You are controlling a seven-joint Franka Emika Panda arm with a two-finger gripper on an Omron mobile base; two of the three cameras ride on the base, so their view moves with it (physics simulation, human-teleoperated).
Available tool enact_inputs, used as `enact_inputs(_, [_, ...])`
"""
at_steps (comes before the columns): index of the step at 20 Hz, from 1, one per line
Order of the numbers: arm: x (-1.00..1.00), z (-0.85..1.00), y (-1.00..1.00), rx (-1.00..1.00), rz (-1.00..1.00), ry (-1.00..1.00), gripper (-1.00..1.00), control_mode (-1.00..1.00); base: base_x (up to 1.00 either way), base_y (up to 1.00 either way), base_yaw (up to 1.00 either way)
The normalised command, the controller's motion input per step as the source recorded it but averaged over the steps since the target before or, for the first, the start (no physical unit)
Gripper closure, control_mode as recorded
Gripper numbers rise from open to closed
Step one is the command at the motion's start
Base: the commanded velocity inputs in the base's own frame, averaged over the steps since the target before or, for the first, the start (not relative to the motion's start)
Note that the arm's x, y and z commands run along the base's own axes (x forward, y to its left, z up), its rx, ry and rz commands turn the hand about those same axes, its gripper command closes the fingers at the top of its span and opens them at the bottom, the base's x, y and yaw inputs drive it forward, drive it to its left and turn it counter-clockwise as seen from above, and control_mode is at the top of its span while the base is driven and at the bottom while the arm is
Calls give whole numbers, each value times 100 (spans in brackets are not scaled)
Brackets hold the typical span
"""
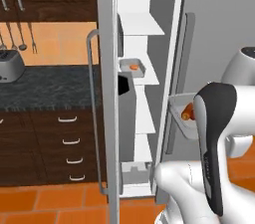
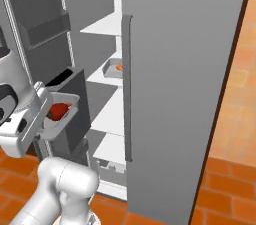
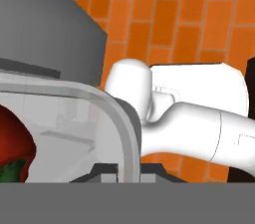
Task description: Take the meat container that has the shrimp and place it on the second highest rack of the freezer. Then take the vegetable container that has the bell pepper and carrot and place it on the highest rack of the freezer.
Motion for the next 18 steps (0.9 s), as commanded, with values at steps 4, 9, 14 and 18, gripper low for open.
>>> enact_inputs(4, [0,0,0,0,0,0,100,100,31,-6,34])
enact_inputs(9, [0,0,0,0,0,0,100,100,44,-31,5])
enact_inputs(14, [0,0,0,0,0,0,100,100,55,-23,0])
enact_inputs(18, [0,0,0,0,0,0,100,100,57,-19,0])
